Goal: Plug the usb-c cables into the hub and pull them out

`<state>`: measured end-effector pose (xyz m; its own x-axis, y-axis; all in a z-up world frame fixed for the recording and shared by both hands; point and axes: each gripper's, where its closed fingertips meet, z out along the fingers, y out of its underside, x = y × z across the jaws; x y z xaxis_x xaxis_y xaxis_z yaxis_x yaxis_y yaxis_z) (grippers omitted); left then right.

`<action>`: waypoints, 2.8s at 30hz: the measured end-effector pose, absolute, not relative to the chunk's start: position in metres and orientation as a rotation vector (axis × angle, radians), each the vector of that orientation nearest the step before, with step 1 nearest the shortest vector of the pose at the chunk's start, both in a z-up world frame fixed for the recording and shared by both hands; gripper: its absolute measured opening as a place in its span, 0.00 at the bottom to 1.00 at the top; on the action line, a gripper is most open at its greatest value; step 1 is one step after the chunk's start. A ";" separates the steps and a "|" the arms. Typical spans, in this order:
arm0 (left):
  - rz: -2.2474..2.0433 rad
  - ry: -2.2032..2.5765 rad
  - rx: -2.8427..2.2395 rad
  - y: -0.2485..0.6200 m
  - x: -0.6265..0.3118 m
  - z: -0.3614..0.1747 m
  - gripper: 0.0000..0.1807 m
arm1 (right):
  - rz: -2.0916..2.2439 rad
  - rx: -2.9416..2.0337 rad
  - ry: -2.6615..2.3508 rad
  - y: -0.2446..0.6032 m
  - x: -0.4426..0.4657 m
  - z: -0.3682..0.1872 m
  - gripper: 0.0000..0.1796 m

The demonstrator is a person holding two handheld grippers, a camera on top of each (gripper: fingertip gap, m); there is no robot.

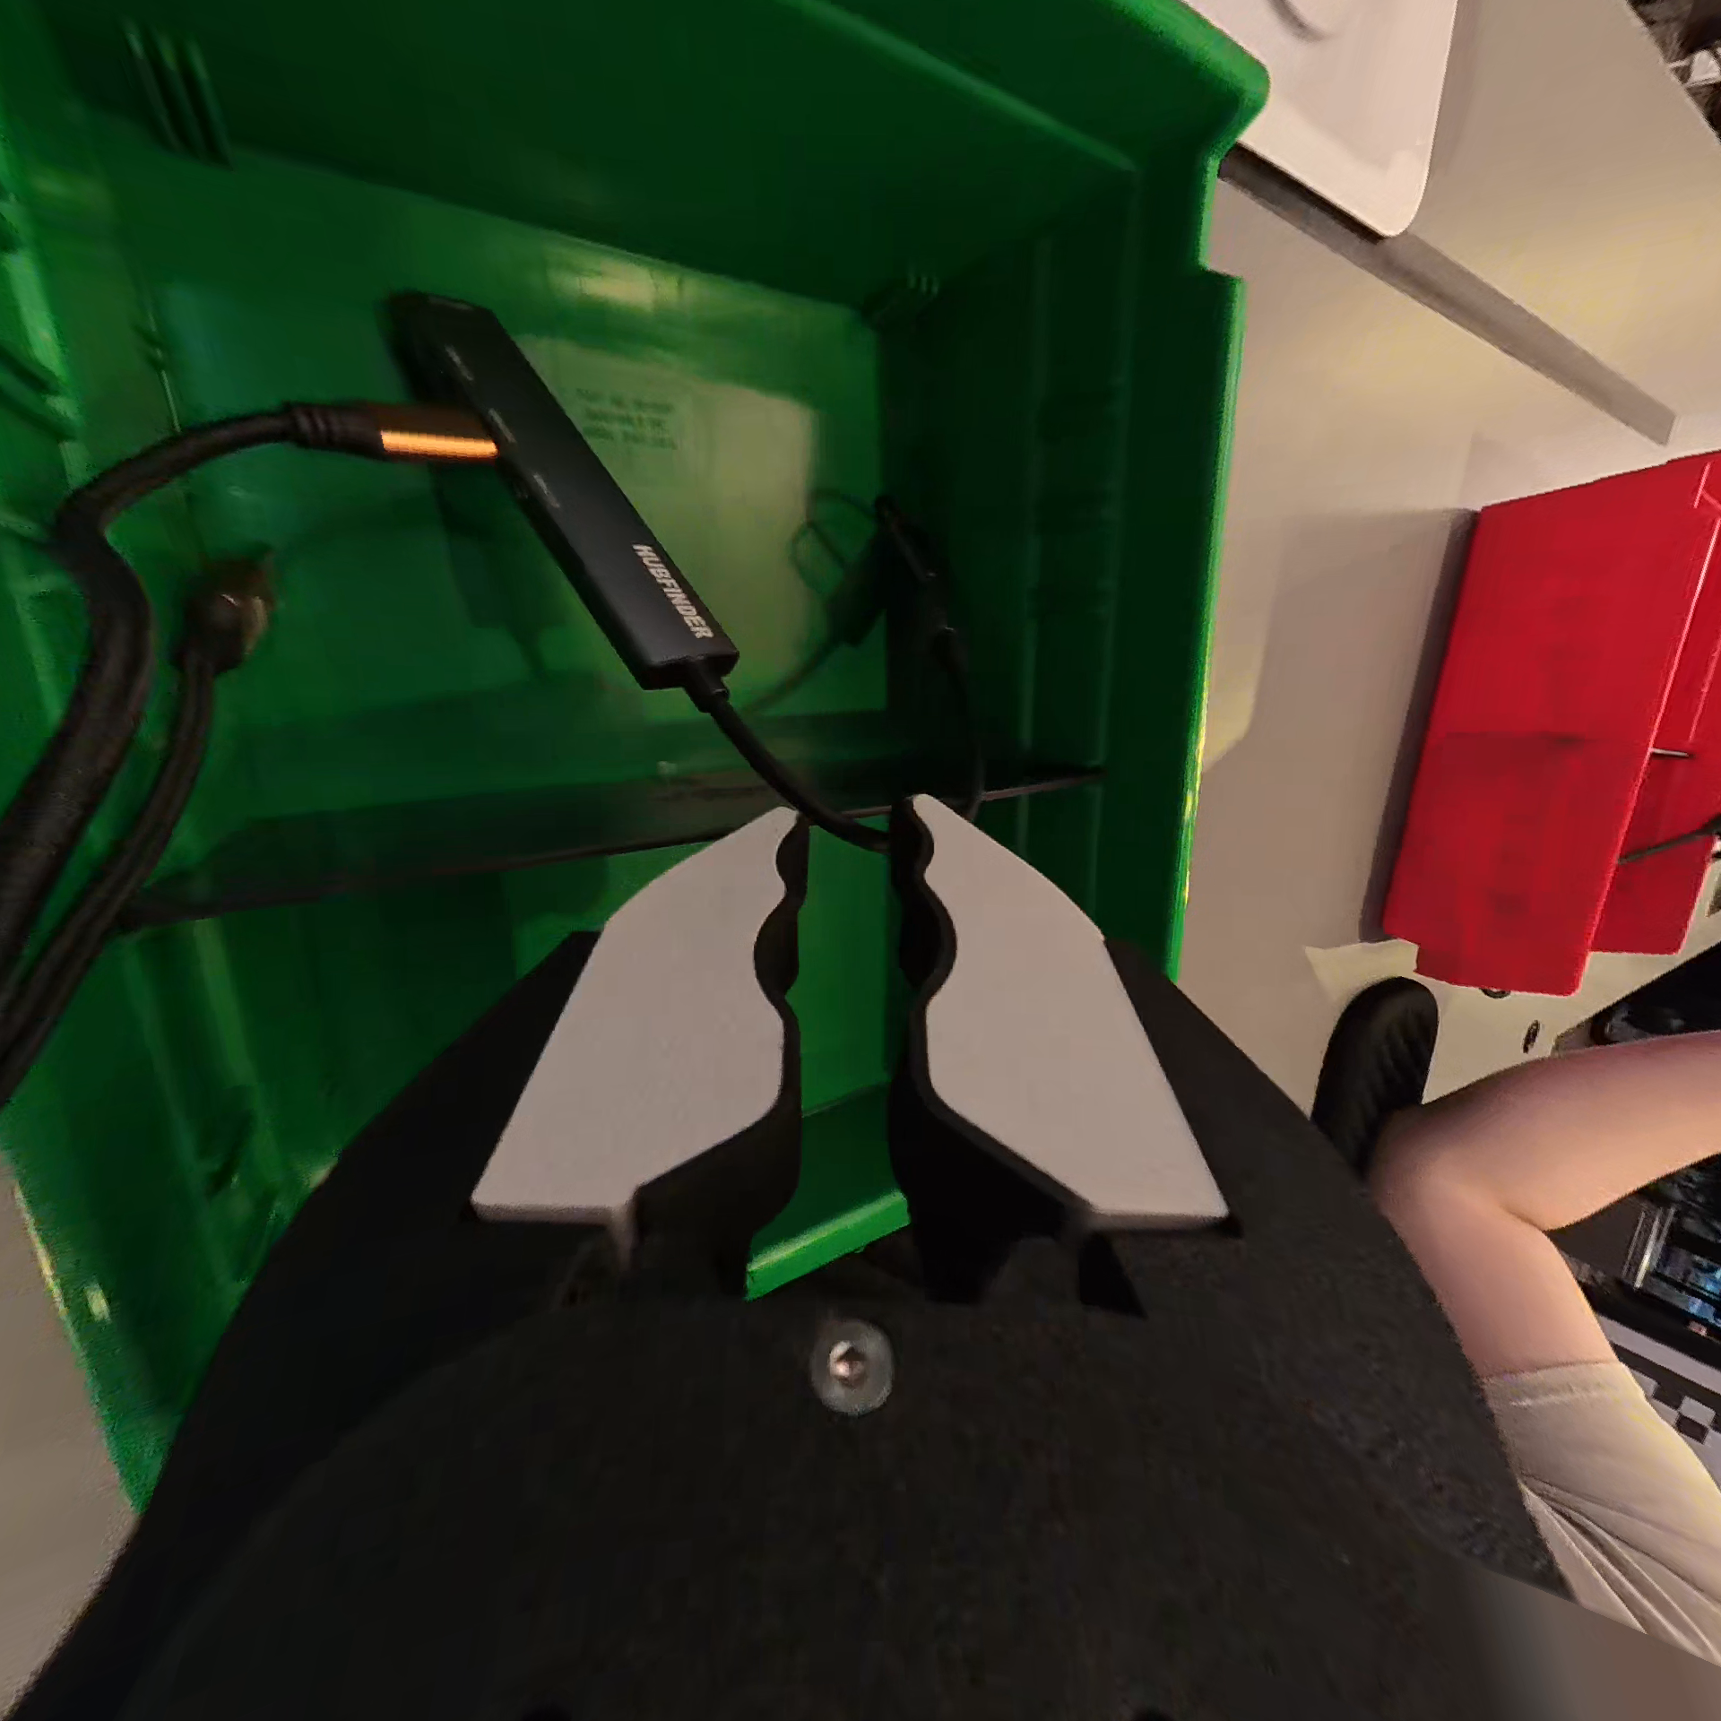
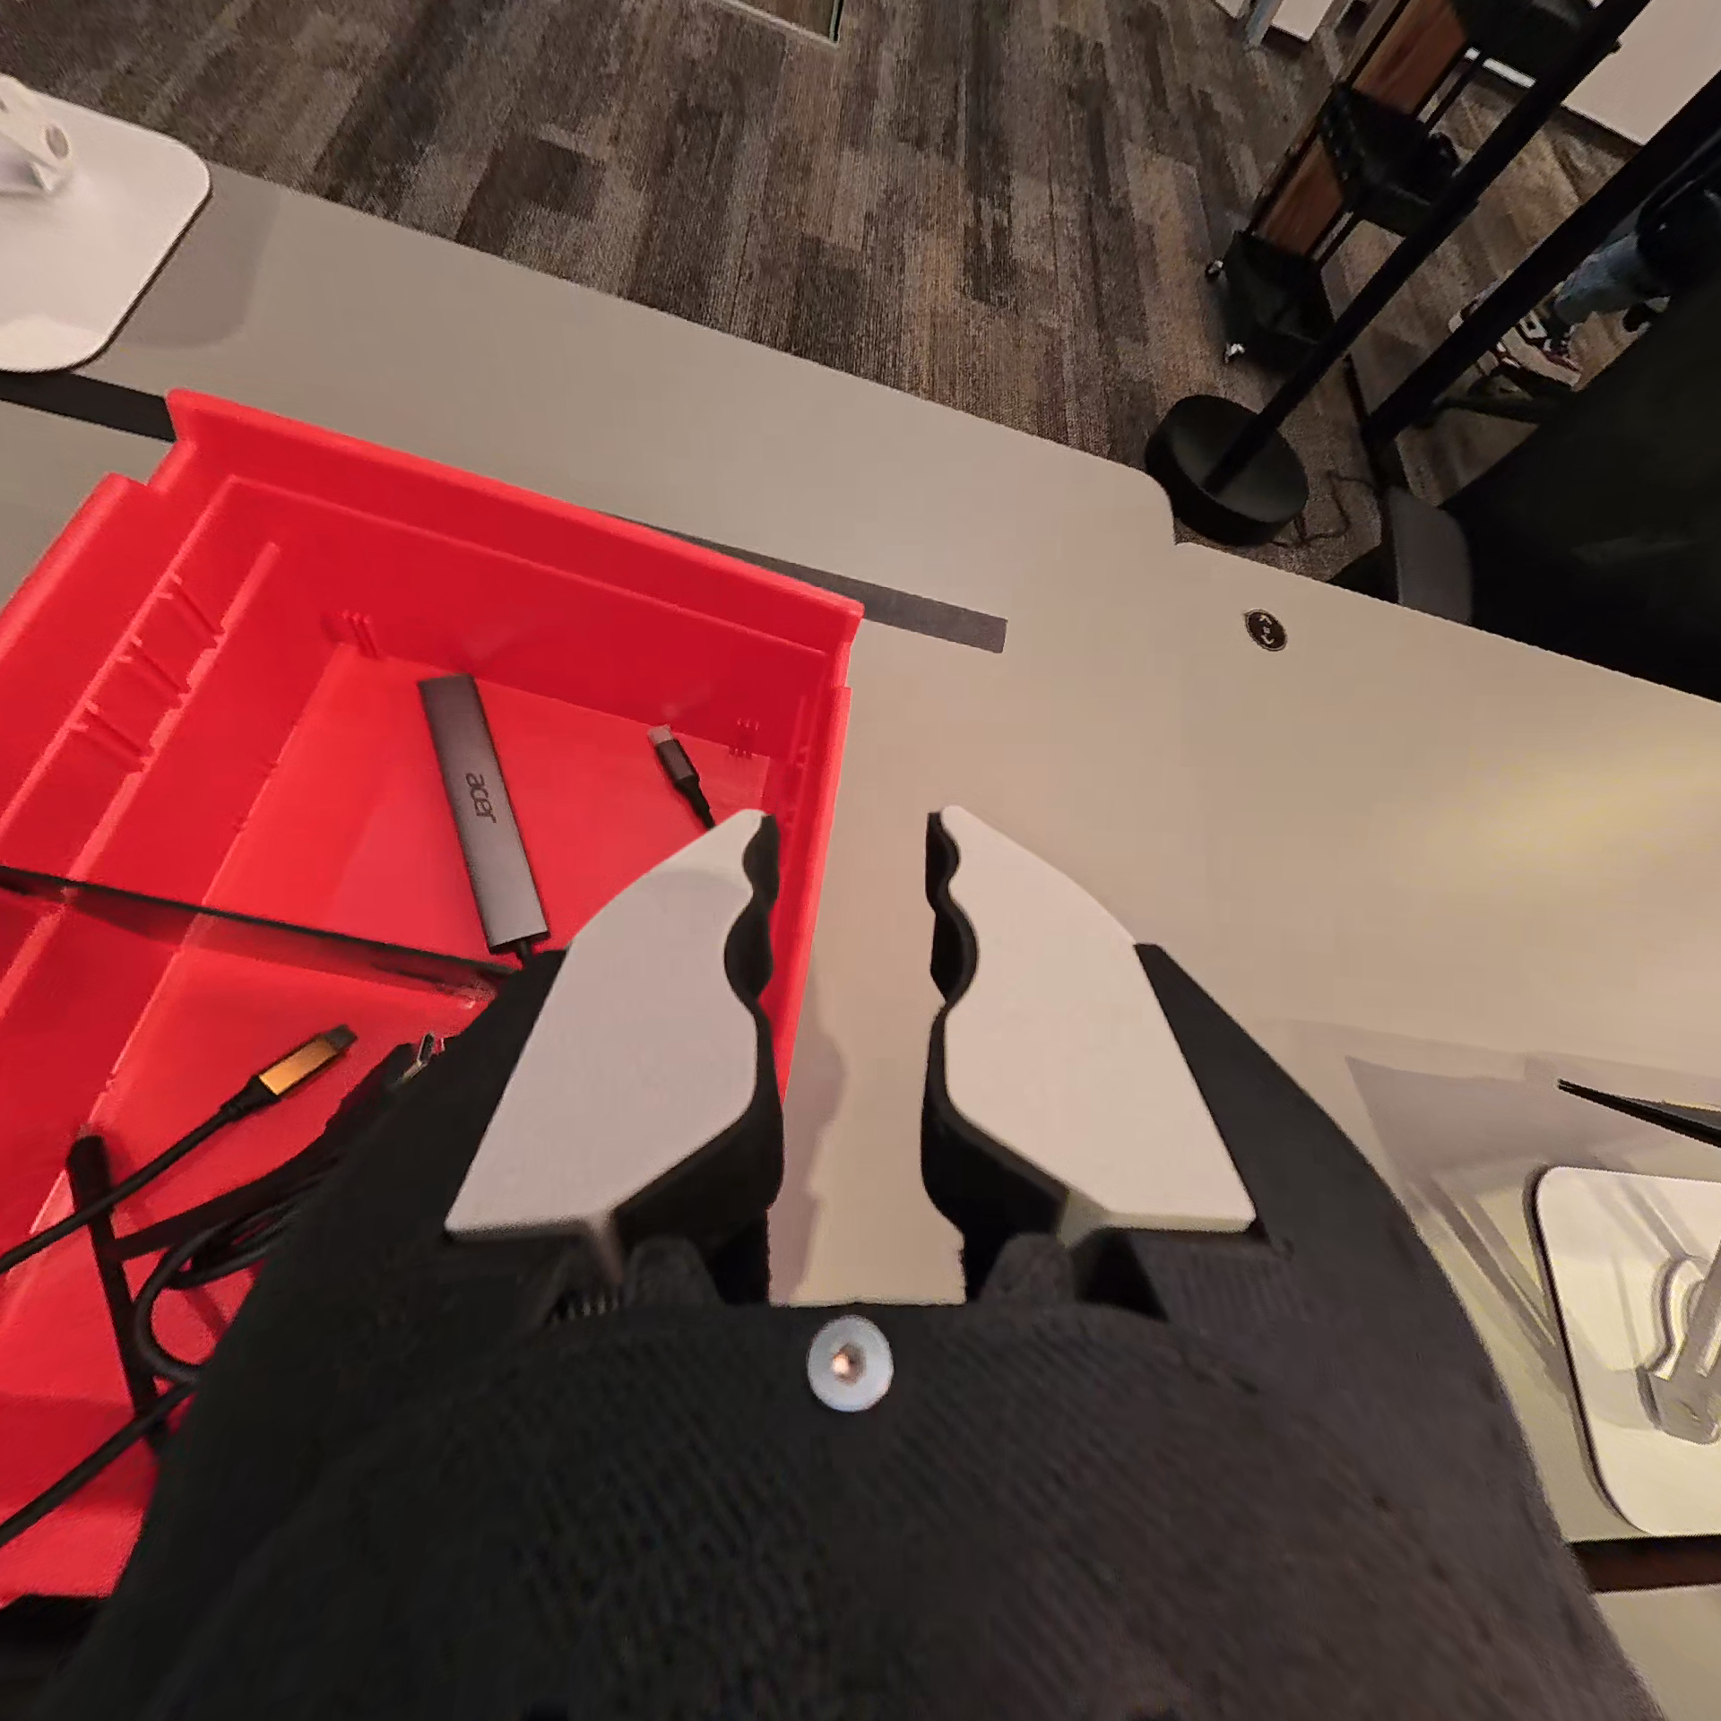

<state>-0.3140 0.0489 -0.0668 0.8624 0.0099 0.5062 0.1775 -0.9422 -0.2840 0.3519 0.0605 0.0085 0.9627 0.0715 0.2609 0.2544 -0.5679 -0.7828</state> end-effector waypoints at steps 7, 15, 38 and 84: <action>-0.821 -0.131 -2.689 0.052 -0.315 -0.065 0.06 | -0.266 -2.178 -0.268 0.062 0.348 0.006 0.18; -0.781 0.071 -2.544 0.053 -0.304 -0.027 0.04 | -0.279 -2.159 -0.269 0.060 0.348 0.011 0.17; -0.409 0.787 -1.971 -0.007 -0.204 0.109 0.02 | 0.248 -1.458 -0.889 0.051 0.112 0.117 0.17; -0.447 1.132 -1.555 -0.013 -0.065 0.112 0.27 | -0.636 -0.718 -1.243 0.019 -0.048 0.108 0.06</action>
